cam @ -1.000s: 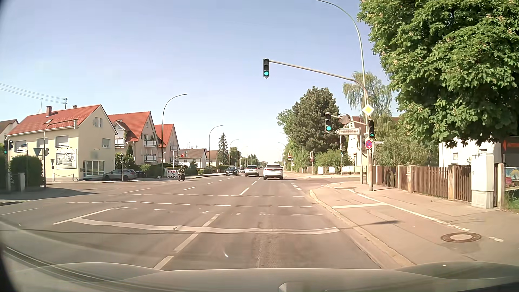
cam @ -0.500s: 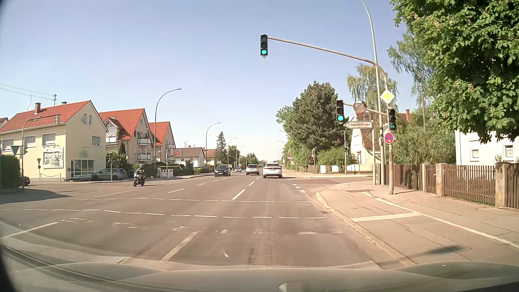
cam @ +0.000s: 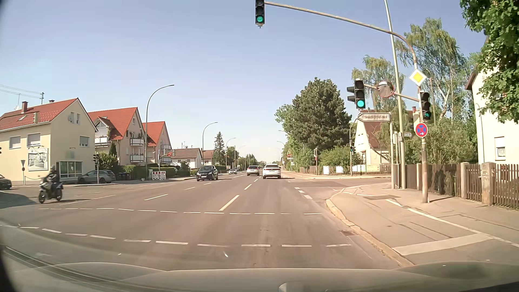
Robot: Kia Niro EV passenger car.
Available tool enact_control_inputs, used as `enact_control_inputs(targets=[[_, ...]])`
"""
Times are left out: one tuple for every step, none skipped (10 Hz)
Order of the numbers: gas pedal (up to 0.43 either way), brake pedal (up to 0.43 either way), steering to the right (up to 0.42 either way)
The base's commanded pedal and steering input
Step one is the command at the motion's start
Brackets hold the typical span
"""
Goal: Follow the waypoints while adhering to traffic rules and regulations
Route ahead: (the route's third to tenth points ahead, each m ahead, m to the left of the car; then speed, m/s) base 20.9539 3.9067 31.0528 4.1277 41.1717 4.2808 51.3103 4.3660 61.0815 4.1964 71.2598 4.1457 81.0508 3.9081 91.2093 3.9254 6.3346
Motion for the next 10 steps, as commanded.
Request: enact_control_inputs(targets=[[0.197, 0.000, 0.002], [0.197, 0.000, 0.003], [0.197, 0.000, 0.004], [0.197, 0.000, 0.006], [0.177, 0.000, 0.009], [0.189, 0.000, 0.014], [0.189, 0.000, 0.011], [0.189, 0.000, 0.003], [0.189, 0.000, -0.002], [0.189, 0.000, -0.006]])
